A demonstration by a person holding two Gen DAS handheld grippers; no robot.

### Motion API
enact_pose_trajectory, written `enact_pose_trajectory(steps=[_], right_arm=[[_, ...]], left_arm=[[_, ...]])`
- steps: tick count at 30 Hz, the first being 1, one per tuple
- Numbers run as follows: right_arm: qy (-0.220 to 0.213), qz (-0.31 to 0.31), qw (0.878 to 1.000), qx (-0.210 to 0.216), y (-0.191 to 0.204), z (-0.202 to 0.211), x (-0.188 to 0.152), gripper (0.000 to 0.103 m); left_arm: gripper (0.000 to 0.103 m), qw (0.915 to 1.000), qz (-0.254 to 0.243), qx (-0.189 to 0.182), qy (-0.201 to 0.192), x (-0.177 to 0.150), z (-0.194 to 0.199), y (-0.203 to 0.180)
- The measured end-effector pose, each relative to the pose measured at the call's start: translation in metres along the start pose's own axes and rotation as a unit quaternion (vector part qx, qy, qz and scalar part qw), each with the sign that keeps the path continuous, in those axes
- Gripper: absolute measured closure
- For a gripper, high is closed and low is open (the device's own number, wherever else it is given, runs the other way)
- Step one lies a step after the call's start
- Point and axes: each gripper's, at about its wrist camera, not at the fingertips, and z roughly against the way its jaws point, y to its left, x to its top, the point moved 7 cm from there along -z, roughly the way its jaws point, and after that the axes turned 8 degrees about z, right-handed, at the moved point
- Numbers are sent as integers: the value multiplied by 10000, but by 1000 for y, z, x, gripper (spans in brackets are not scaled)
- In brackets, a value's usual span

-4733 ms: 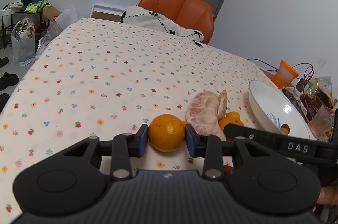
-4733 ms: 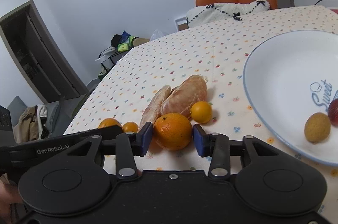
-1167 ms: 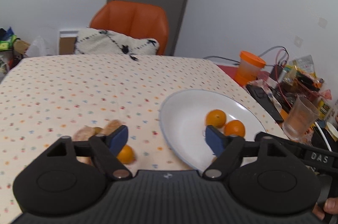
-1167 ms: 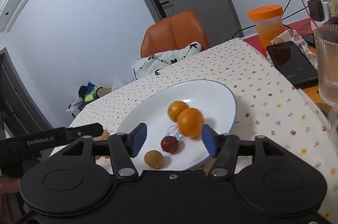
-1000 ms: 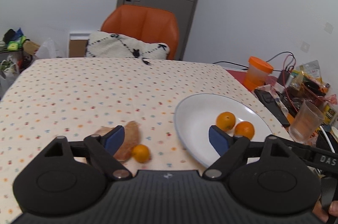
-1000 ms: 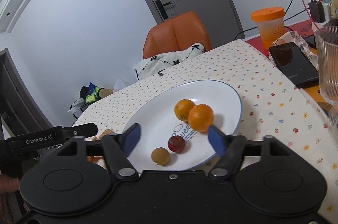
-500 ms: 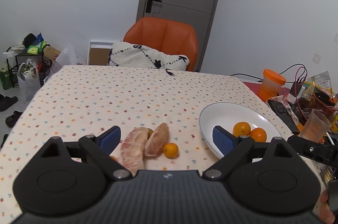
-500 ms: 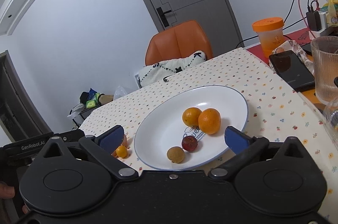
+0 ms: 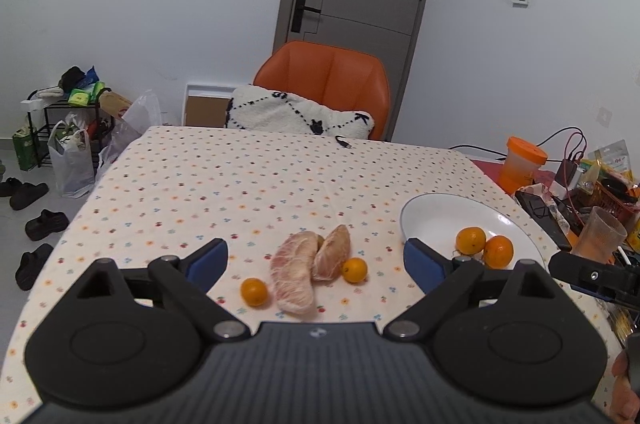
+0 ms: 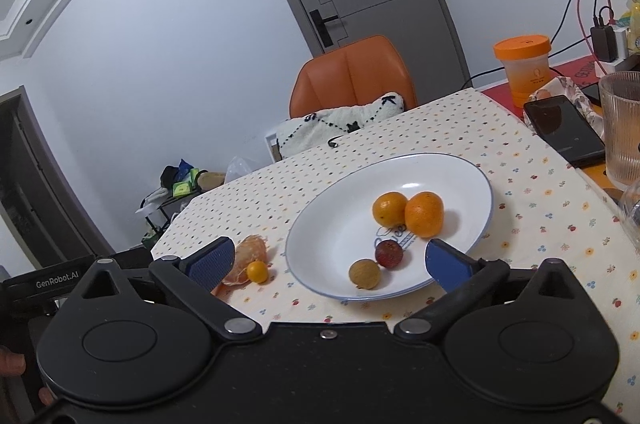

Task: Organize fruits
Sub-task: 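Move both open grippers back to the remaining fruit beside the pomelo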

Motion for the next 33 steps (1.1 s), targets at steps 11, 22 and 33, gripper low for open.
enact_pose_trajectory(steps=[11,22,33], right_arm=[[171,194,9995,188,23,0,-8,0],[321,496,9980,243,46,-6,-14,0],[279,609,9968,440,62,-17,-15,0]], left_arm=[[9,9999,29,116,62,-7,17,24],[9,9997,175,60,128,-15,21,43],[11,9996,251,-38,103,-16,15,51]])
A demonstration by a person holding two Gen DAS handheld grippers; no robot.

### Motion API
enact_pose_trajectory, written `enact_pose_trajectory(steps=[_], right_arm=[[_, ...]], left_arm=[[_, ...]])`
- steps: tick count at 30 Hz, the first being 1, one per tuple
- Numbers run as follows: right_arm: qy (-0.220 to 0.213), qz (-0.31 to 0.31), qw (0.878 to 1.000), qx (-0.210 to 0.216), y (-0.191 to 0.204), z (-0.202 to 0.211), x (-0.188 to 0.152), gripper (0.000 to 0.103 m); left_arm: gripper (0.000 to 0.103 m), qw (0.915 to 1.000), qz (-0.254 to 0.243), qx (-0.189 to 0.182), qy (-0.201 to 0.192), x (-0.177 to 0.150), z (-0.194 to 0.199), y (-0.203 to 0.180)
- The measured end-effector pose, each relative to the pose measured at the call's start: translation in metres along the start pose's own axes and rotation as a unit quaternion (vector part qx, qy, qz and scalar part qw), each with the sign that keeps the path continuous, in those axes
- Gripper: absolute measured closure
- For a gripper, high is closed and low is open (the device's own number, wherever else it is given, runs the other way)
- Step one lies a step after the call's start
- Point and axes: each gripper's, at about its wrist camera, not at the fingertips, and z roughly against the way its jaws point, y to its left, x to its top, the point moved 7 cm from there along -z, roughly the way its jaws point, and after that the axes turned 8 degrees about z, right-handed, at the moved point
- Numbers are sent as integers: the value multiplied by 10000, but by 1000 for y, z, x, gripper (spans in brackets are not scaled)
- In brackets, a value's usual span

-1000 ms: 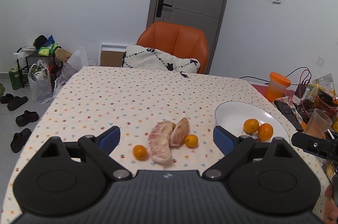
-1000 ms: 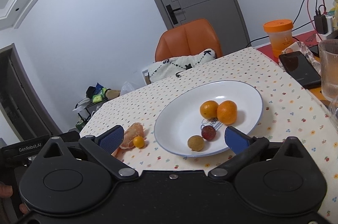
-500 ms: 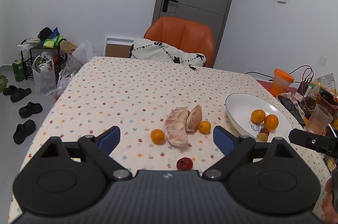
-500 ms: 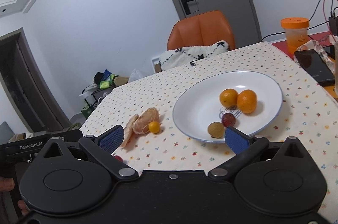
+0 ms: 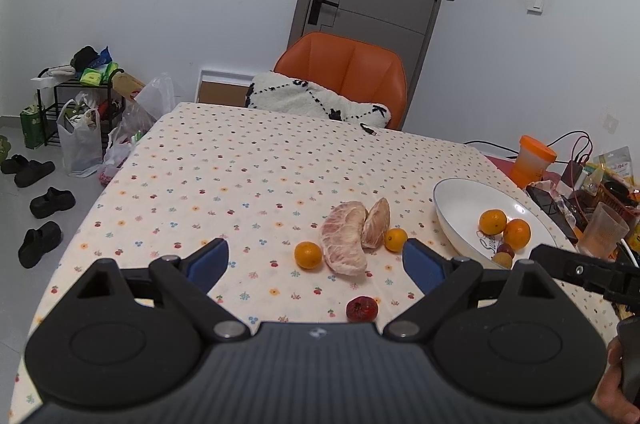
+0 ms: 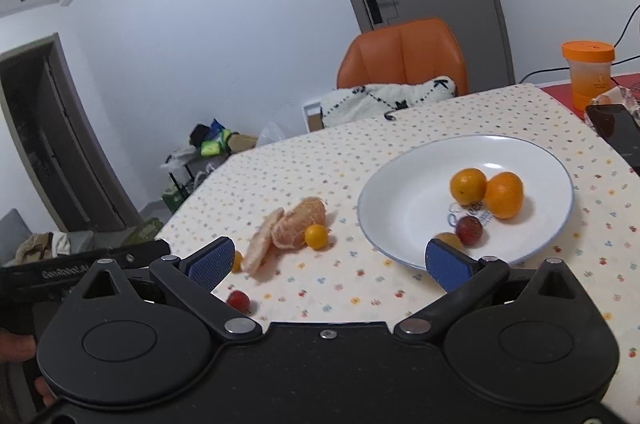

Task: Organize fruits
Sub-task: 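Move both open grippers back to the remaining fruit beside the pomelo, then grasp a small tangerine with the left gripper while the right gripper approaches the pomelo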

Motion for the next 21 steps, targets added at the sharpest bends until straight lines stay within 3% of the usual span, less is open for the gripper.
enact_pose_trajectory(steps=[3,7,13,18,21], right_arm=[[11,11,10000,77,3,-6,1,2],[117,60,9999,79,6,-16,0,17],[310,85,9994,161,10,-33,-3,30],[450,42,9986,261,12,-45,-3,43],[528,42,9980,341,14,-53,-2,46]], left_arm=[[12,10000,6,-63,14,0,-4,-1],[12,9999,-27,-141,49,1,-13,-3],[15,9996,-75,-230,167,-1,-29,-7],[31,9993,10,-215,292,-2,-44,-1],[40,9990,110,-212,385,-2,-53,5]])
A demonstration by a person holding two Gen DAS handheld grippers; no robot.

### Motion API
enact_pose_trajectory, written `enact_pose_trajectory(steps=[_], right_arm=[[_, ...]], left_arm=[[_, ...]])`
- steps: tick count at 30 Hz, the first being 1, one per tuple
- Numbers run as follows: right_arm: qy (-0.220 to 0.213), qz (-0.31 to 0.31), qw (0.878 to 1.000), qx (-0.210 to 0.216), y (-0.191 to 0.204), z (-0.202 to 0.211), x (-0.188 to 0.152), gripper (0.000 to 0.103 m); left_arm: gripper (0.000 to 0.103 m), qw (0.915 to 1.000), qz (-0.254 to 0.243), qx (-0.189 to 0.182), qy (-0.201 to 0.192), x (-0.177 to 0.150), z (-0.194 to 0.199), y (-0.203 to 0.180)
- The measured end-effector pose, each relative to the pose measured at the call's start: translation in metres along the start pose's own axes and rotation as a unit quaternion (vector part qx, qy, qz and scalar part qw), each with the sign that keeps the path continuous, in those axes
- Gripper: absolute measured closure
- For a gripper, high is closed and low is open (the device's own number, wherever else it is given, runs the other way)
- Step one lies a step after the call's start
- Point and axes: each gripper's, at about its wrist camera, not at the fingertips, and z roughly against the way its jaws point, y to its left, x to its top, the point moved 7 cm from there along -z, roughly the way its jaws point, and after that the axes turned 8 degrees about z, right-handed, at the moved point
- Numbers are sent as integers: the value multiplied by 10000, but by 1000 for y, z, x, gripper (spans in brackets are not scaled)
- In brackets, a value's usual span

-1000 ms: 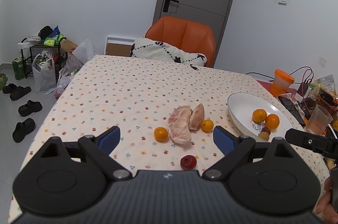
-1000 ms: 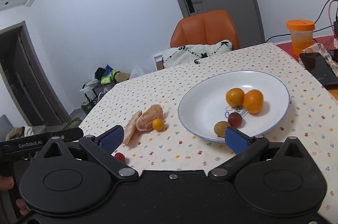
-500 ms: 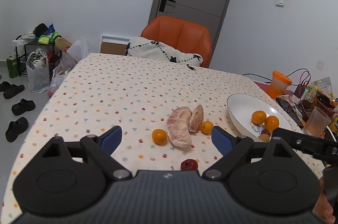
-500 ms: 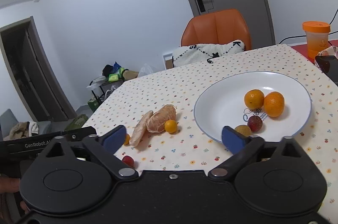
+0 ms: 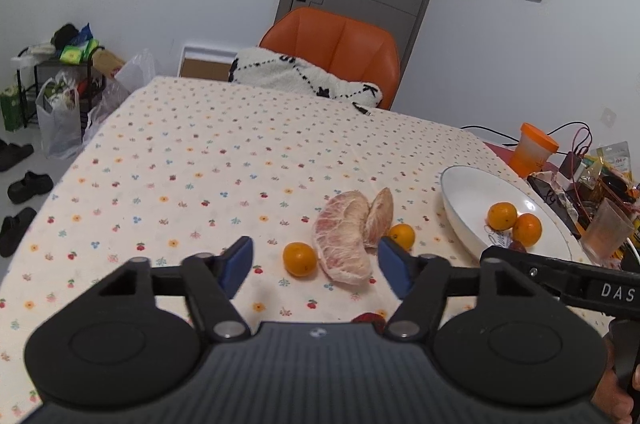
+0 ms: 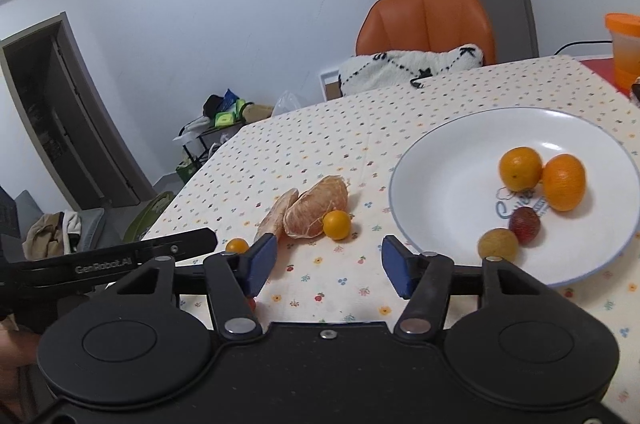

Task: Organize fruits
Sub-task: 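Grasp a small tangerine with the left gripper while the right gripper approaches the pomelo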

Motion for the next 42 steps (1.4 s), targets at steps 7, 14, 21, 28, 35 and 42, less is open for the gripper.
enact_pose_trajectory(steps=[7,14,21,28,35,42], right_arm=[[207,74,9995,207,13,-23,0,50],[482,-49,9978,444,21,-45,-2,59],[666,-228,9953,658,29,-60,-2,63],[786,-245,9938,747,39,-77,-1,64],[849,-252,9934,735,46,-92,1,65],[807,-189,9943,670,51,-101,3,68]], left_arm=[[48,9998,124,-4,128,-1,-18,11],[53,9993,212,-155,280,-5,-36,17],[81,9982,234,-395,379,-7,-44,19],[81,9982,378,-351,315,-2,-36,36],[81,9983,498,-223,227,2,-29,55],[81,9982,549,-159,171,8,-26,65]])
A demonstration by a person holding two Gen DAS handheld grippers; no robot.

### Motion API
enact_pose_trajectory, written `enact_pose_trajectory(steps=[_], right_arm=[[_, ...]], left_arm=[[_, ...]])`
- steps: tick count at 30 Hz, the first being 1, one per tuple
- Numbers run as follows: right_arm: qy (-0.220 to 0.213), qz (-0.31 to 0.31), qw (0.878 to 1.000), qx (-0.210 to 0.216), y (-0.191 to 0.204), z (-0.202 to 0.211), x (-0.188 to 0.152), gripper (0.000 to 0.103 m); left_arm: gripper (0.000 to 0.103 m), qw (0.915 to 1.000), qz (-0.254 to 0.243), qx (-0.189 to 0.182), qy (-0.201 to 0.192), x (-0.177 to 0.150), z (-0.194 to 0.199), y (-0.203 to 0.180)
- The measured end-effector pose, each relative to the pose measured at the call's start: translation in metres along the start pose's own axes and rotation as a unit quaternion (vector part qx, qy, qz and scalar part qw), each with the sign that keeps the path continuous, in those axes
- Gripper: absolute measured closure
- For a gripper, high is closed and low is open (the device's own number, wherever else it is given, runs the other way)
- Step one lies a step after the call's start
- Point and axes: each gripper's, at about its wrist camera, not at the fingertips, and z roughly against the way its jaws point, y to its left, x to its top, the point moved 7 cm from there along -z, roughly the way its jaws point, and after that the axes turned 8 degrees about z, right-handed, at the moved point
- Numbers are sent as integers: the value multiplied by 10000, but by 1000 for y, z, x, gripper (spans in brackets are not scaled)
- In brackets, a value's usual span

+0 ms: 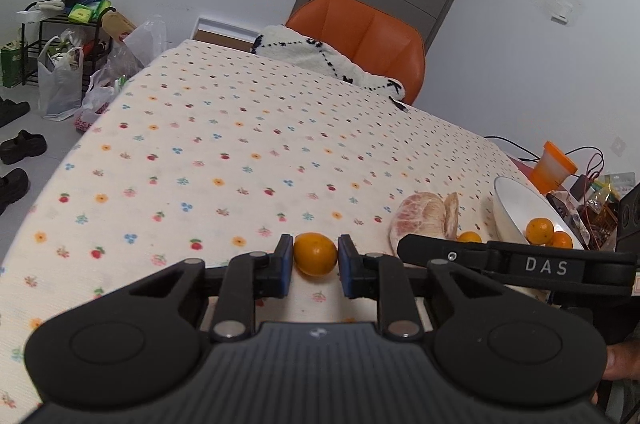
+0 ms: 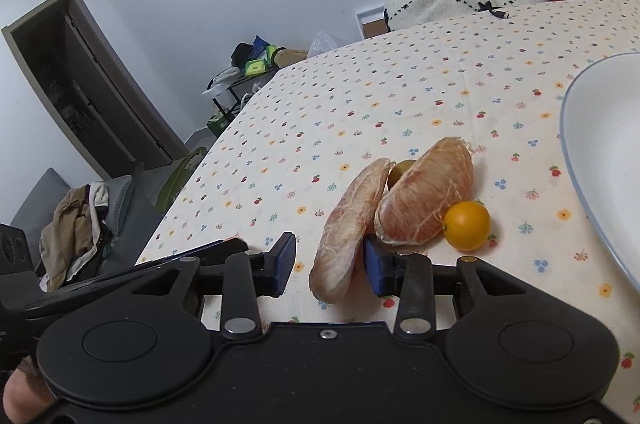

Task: Organize fruits
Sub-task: 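Grasp a small tangerine with the left gripper while the right gripper approaches the pomelo, then close the right gripper on a peeled pomelo segment, then carry the tangerine and pomelo segment over the white plate and open both grippers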

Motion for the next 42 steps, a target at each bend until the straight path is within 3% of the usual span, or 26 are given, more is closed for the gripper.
enact_pose_trajectory(steps=[3,7,13,22,42], right_arm=[[8,-5,9999,-110,-3,-1,0,84],[-71,3,10000,-3,-1,5,0,89],[-310,78,9992,239,5,21,4,89],[-602,-83,9978,265,-8,45,8,89],[-1129,-392,9928,46,-50,97,8,89]], left_arm=[[81,10000,-8,26,-21,1,2,0],[81,10000,-29,55,-68,1,8,-2],[81,9998,-98,91,-168,5,17,-10],[81,9992,-280,90,-283,8,28,-32],[81,9965,-763,-110,-319,2,26,-99]])
